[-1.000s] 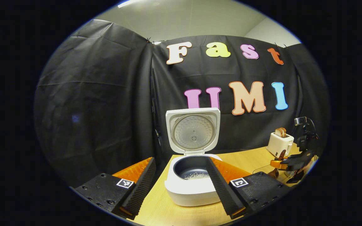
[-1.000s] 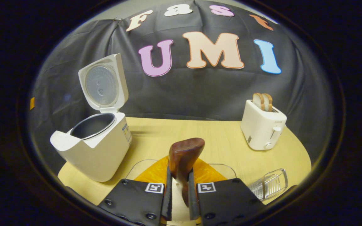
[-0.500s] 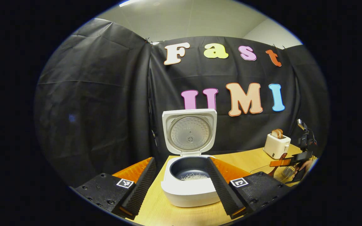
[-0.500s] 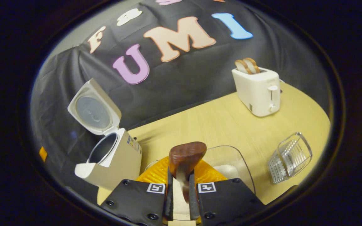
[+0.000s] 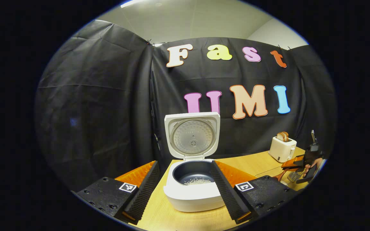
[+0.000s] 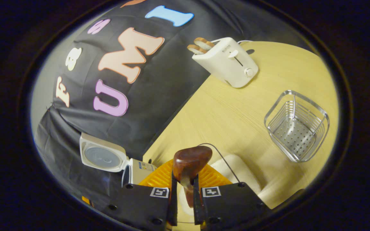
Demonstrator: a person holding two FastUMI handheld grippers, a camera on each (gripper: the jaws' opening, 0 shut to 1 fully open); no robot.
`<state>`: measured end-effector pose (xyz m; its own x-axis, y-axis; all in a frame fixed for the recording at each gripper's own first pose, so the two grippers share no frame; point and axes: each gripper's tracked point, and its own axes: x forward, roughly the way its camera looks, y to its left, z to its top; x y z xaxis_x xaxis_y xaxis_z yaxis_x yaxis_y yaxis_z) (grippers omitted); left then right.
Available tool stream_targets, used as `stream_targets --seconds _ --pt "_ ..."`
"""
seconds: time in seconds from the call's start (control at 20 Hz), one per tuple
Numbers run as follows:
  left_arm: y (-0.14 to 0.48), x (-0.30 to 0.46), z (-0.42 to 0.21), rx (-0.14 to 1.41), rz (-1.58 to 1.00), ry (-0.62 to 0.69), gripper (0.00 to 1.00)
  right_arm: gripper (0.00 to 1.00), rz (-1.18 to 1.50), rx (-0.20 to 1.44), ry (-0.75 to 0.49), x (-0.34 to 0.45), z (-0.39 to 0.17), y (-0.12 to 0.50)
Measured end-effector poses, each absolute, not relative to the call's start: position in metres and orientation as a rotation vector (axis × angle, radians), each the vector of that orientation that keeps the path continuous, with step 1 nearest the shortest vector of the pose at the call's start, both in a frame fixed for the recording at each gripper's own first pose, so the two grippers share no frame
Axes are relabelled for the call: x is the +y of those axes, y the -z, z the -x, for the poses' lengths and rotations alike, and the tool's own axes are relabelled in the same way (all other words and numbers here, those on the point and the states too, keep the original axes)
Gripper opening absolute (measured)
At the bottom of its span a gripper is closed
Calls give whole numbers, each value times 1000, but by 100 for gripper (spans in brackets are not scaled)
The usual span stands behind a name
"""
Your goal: Close the left gripper, press the button to open the rice cooker; take a wooden spoon from the chopstick holder with the right hand, scoop a spoonful of rice and pour it into the rice cooker, then put the wooden spoon back into the chopstick holder.
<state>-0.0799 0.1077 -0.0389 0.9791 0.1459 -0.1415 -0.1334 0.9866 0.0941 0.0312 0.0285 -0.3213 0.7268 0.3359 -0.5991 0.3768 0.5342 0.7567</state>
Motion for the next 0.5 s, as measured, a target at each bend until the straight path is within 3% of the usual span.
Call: stream_targets --seconds 0.5 --pt "35 107 85 135 -65 -142 95 22 -1301 786 -72 67 -54 256"
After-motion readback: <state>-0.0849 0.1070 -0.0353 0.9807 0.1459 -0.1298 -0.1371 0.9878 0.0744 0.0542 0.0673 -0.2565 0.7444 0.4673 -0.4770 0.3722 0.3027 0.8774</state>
